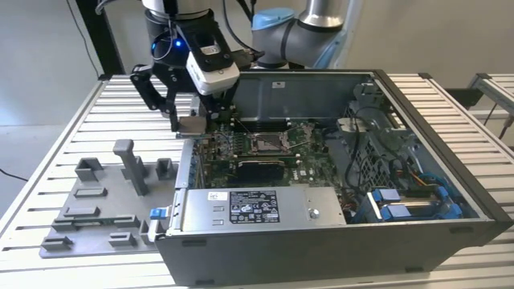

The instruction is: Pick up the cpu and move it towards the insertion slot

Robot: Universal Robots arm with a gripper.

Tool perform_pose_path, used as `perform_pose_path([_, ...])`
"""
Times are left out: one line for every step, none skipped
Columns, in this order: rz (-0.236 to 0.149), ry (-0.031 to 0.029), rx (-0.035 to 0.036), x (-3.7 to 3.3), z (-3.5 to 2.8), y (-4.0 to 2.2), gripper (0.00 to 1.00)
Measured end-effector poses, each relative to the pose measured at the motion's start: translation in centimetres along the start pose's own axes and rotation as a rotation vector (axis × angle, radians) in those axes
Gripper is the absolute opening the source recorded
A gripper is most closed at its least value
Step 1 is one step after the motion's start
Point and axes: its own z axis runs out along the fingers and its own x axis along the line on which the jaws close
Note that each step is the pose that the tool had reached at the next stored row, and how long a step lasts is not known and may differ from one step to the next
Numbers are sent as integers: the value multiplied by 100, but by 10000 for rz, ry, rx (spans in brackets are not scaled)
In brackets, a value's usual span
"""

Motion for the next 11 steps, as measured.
perform_pose_path([0,7,-1,-32,-1,0,0])
perform_pose_path([1,14,-1,-62,-2,0,0])
perform_pose_path([0,20,-1,-93,-4,0,0])
perform_pose_path([1,27,-1,-125,-5,-1,0])
perform_pose_path([1,33,0,-156,-7,-1,0])
perform_pose_path([1,39,-1,-186,-8,-1,0])
perform_pose_path([1,45,-1,-216,-9,-1,0])
perform_pose_path([1,51,-1,-244,-11,-1,0])
perform_pose_path([2,55,-1,-271,-11,-1,0])
perform_pose_path([1,59,-1,-299,-13,-2,0])
perform_pose_path([2,64,-1,-329,-15,-2,0])
